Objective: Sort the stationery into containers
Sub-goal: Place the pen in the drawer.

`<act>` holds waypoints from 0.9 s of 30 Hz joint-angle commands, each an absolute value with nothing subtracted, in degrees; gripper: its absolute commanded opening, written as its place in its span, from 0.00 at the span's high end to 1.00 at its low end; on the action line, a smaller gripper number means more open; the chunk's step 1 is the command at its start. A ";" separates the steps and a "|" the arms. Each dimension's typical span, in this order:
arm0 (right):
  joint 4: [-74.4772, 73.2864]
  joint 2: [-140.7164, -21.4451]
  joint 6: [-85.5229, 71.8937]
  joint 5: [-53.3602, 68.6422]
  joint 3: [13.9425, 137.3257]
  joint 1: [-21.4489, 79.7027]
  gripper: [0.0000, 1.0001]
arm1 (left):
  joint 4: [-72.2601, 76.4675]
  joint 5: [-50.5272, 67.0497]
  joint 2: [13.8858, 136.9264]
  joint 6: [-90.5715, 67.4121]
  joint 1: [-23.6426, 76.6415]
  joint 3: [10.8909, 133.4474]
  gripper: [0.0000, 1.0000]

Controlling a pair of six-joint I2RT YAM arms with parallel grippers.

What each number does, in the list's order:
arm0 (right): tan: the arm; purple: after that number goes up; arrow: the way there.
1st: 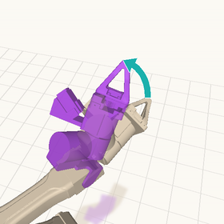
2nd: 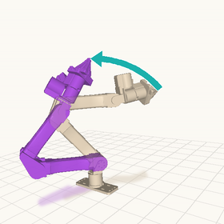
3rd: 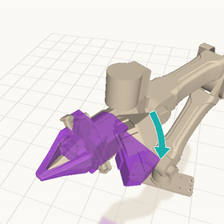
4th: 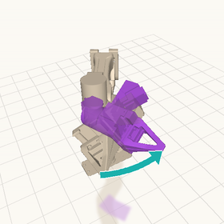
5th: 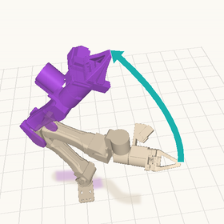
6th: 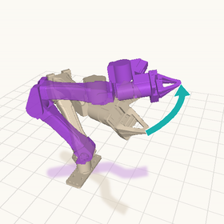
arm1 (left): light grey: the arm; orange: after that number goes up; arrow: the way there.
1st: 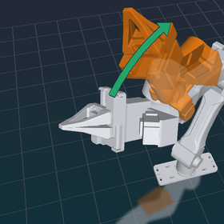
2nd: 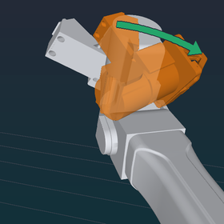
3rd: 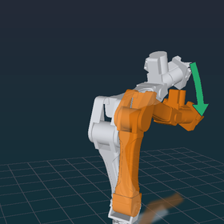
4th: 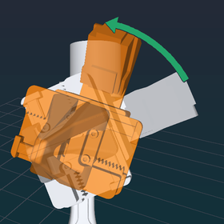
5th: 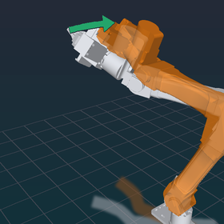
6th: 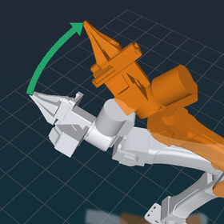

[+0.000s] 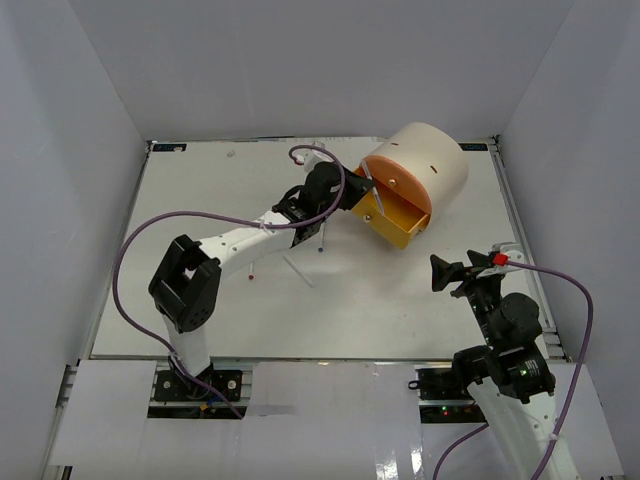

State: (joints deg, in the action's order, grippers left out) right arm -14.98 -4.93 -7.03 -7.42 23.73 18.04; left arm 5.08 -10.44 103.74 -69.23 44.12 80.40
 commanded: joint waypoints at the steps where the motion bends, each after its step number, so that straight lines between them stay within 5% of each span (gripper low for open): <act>1: -12.39 -4.31 -6.77 -8.35 23.64 18.37 0.09 | 8.43 -15.99 104.32 -71.72 45.44 82.88 0.87; 9: -12.39 -4.22 -6.68 -8.26 23.64 18.28 0.09 | 11.16 -19.69 108.98 -72.24 48.07 85.07 0.82; 20: -11.43 -5.80 -6.77 -8.00 24.43 18.37 0.09 | 10.73 -20.83 106.97 -67.34 48.69 83.85 0.45; 27: -11.16 -22.10 -6.07 -7.91 34.61 18.28 0.10 | 7.04 -19.25 102.05 -53.57 48.69 85.95 0.25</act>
State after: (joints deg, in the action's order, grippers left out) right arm -14.90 -15.81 -6.98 -7.33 27.90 18.04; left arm 8.99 -19.53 108.73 -62.57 48.51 83.24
